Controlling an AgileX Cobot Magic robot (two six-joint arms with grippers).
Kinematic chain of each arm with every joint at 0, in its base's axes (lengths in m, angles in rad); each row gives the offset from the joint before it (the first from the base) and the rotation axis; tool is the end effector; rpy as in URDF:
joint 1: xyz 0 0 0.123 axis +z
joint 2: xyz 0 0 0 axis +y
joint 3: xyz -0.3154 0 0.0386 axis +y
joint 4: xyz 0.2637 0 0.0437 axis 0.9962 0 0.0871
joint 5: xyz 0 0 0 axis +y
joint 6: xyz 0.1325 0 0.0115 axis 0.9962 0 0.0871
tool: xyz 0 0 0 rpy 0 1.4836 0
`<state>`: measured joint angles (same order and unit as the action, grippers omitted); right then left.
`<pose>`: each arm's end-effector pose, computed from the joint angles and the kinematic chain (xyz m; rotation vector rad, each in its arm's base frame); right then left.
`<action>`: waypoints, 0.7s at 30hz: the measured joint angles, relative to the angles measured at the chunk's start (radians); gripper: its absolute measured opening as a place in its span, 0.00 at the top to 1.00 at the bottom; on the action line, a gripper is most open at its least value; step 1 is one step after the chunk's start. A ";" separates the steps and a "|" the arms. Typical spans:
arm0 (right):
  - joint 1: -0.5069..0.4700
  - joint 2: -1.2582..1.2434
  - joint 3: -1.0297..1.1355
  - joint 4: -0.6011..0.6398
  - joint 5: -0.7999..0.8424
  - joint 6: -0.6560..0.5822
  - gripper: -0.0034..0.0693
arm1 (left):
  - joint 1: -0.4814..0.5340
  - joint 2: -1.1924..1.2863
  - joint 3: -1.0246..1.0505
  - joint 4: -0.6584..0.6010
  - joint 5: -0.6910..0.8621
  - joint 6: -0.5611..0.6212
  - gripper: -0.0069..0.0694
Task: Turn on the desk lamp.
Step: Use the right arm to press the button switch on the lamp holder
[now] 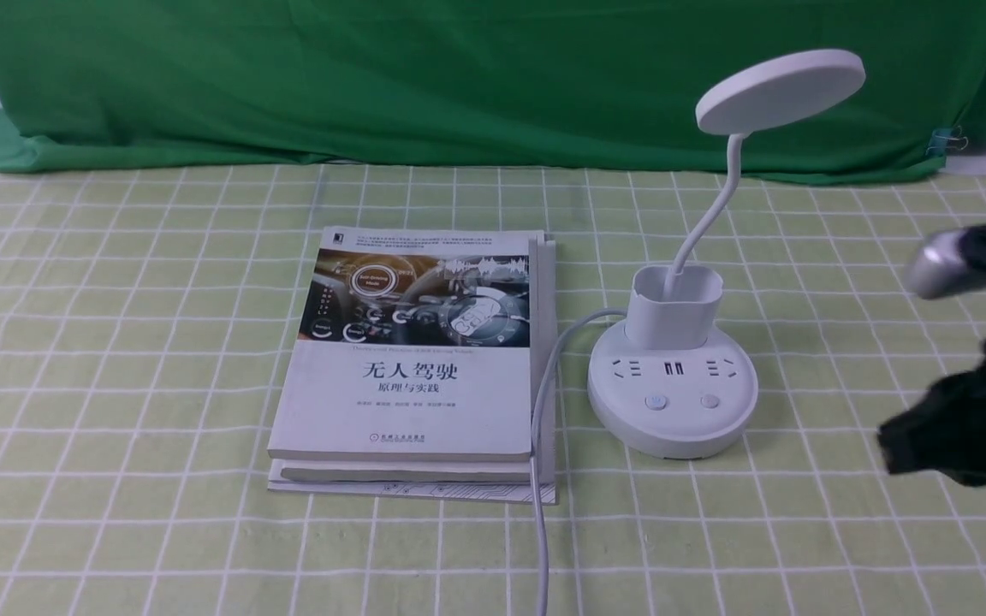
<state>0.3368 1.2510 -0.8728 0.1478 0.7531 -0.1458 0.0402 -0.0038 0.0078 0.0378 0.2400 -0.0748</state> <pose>0.2464 0.1005 0.2637 -0.5231 2.5678 0.2372 0.0796 0.0044 0.1822 -0.0742 1.7258 0.0093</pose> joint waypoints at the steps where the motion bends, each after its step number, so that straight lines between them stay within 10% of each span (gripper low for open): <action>1: 0.015 0.056 -0.034 0.000 -0.005 -0.007 0.90 | 0.000 0.000 0.000 0.000 0.000 0.000 0.91; 21: 0.046 0.587 -0.354 0.000 -0.084 -0.078 0.90 | 0.000 0.000 0.000 0.000 0.000 0.000 0.91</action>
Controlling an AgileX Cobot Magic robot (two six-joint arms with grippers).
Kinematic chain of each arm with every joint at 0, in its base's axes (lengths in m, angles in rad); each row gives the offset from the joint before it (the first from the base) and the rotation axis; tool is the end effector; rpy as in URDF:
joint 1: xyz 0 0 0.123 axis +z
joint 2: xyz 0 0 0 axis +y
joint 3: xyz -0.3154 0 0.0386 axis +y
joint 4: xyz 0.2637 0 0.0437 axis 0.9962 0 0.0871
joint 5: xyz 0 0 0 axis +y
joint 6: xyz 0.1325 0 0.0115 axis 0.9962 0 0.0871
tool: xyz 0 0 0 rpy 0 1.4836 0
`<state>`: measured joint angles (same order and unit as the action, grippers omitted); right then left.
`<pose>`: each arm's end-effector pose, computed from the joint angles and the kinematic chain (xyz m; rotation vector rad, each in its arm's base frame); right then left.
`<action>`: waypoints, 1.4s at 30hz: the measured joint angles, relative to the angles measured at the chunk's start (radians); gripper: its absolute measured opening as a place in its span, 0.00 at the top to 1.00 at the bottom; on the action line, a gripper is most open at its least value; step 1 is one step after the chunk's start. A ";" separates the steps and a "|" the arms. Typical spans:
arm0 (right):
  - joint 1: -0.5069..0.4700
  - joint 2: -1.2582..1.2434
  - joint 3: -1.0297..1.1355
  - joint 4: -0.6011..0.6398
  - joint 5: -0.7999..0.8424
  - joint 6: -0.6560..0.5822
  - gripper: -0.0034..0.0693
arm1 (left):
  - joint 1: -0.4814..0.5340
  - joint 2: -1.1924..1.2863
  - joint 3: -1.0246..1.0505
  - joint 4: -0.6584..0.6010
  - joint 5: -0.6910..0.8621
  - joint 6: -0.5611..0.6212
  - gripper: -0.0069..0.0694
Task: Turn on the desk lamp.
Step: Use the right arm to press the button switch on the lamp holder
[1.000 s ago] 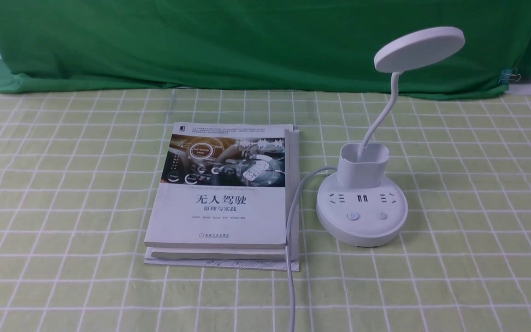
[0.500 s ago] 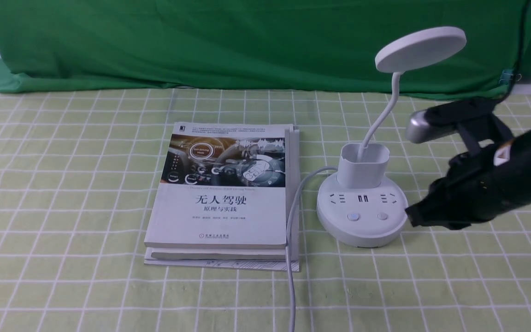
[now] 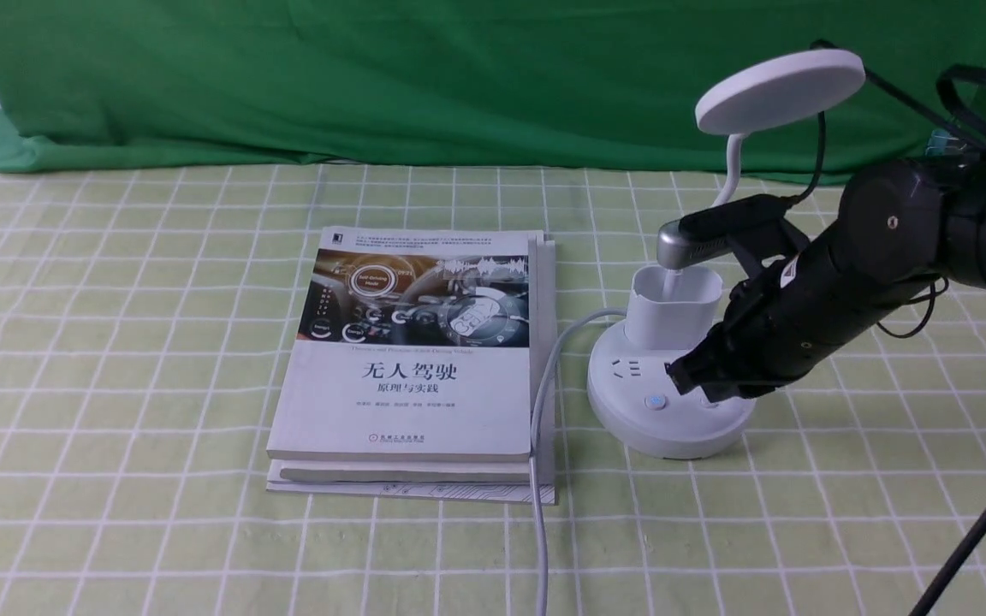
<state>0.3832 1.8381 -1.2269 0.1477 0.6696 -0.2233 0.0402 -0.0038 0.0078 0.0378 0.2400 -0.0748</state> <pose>0.3766 0.1649 0.1786 -0.6958 2.6797 0.1992 0.0796 0.0044 0.1822 -0.0742 1.7258 0.0093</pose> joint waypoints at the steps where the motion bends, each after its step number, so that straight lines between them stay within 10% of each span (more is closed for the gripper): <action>1: 0.000 0.003 -0.001 0.000 0.000 0.000 0.90 | 0.000 0.000 0.000 0.000 0.000 0.000 0.91; 42: 0.000 0.082 -0.051 -0.001 -0.012 -0.007 0.90 | 0.000 0.000 0.000 0.000 0.000 0.000 0.91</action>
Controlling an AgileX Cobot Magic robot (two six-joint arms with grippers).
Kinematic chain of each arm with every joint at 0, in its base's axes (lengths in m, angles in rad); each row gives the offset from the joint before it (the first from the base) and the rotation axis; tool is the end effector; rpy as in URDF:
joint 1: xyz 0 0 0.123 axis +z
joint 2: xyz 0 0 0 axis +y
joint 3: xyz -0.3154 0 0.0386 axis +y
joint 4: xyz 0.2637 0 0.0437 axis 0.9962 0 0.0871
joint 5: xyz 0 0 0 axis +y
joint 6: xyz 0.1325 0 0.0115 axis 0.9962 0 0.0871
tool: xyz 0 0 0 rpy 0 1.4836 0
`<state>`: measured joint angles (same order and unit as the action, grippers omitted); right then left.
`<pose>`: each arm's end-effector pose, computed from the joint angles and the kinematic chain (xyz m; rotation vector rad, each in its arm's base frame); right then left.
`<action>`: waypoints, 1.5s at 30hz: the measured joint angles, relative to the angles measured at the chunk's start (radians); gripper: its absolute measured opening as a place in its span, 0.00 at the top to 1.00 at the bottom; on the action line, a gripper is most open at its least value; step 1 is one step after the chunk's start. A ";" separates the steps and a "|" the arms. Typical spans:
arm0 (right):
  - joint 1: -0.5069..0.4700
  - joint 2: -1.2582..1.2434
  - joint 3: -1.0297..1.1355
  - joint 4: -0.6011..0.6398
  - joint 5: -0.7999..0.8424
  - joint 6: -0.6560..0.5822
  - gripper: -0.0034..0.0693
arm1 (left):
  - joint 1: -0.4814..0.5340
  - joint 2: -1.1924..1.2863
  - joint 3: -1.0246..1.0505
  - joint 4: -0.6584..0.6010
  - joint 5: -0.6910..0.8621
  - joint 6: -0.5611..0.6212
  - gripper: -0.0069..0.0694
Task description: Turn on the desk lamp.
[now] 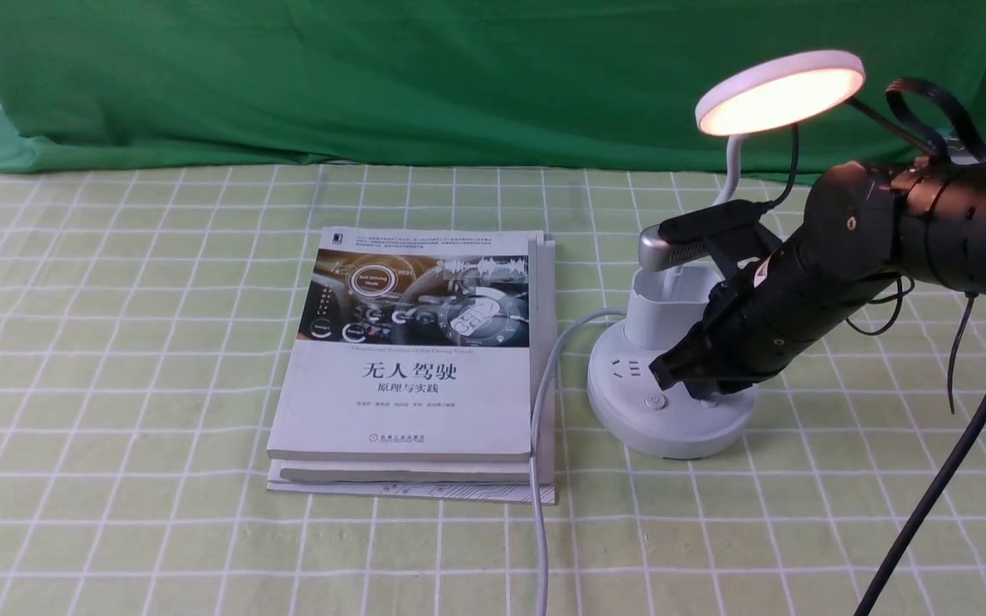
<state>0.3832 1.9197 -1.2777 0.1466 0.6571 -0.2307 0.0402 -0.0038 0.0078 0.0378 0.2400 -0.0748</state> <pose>0.3930 0.1712 0.1595 -0.7082 2.6950 0.1922 0.0796 0.0044 0.1822 -0.0742 1.7258 0.0093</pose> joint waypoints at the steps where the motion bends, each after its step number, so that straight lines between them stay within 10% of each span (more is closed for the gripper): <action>1: 0.000 -0.002 0.000 0.000 -0.003 0.000 0.90 | 0.000 0.000 0.000 0.000 0.000 0.000 0.91; 21: 0.000 -0.118 0.029 -0.002 0.089 0.001 0.90 | 0.000 0.000 0.000 0.000 0.000 0.000 0.91; 45: 0.000 -1.089 0.579 -0.004 0.097 0.209 0.88 | 0.000 0.000 0.000 0.000 0.000 0.000 0.91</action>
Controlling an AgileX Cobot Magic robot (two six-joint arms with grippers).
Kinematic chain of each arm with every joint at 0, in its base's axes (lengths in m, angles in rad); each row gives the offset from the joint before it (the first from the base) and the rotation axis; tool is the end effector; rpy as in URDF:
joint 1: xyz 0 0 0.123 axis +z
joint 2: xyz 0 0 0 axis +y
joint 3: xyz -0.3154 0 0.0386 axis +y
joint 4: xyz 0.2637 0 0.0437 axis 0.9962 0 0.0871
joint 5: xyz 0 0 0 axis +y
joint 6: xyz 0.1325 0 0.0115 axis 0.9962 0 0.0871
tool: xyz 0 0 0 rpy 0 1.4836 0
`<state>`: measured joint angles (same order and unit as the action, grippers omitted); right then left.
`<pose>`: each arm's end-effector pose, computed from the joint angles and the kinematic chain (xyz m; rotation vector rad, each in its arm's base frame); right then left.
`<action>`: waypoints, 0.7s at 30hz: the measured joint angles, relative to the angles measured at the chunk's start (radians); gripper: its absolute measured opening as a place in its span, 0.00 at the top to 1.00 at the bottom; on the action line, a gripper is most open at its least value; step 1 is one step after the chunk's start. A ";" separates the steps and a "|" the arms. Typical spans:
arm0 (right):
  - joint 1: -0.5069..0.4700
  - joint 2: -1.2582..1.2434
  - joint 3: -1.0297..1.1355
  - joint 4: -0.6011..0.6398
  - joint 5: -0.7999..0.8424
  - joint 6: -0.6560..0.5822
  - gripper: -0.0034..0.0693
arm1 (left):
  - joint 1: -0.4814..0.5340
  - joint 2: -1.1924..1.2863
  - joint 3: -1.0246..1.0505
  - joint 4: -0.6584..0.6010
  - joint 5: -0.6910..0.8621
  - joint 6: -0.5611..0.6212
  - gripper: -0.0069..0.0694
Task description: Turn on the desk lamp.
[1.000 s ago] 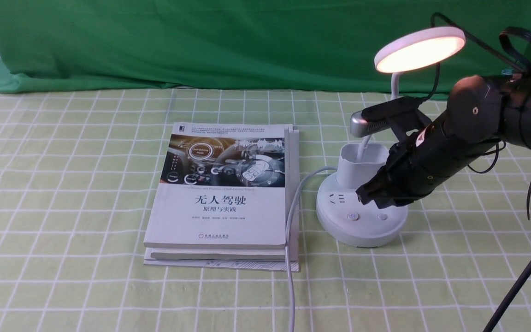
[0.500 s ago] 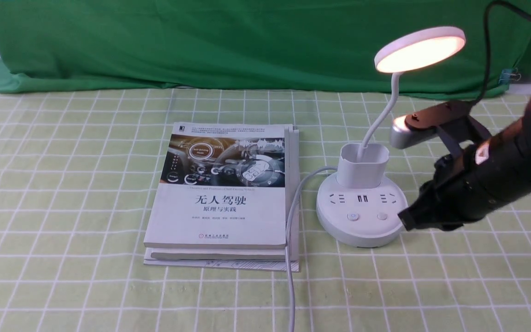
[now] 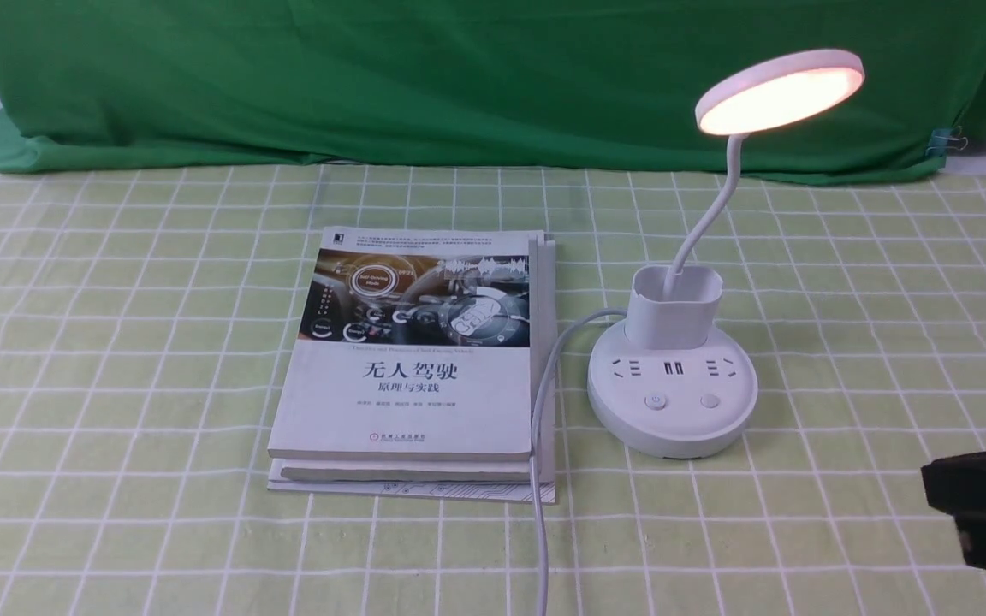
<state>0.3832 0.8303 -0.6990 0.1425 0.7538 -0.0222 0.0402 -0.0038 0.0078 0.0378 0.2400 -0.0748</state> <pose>0.1581 0.0777 0.2963 -0.4048 2.3504 0.3383 0.0796 0.0044 0.1822 -0.0742 1.7258 0.0093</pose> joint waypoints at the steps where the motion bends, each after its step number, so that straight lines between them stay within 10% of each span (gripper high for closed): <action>1: 0.000 -0.028 0.000 0.000 -0.006 0.003 0.87 | 0.000 0.000 0.000 0.000 0.000 0.000 0.91; 13: -0.013 -0.205 0.021 -0.025 -0.079 0.002 0.83 | 0.000 0.000 0.000 0.000 0.000 0.000 0.91; 21: -0.295 -0.512 0.282 -0.036 -0.310 -0.208 0.92 | 0.000 0.000 0.000 0.000 0.000 0.000 0.91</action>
<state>0.0887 0.3183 -0.4167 0.1061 0.4437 -0.2306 0.0402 -0.0038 0.0078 0.0378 0.2400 -0.0748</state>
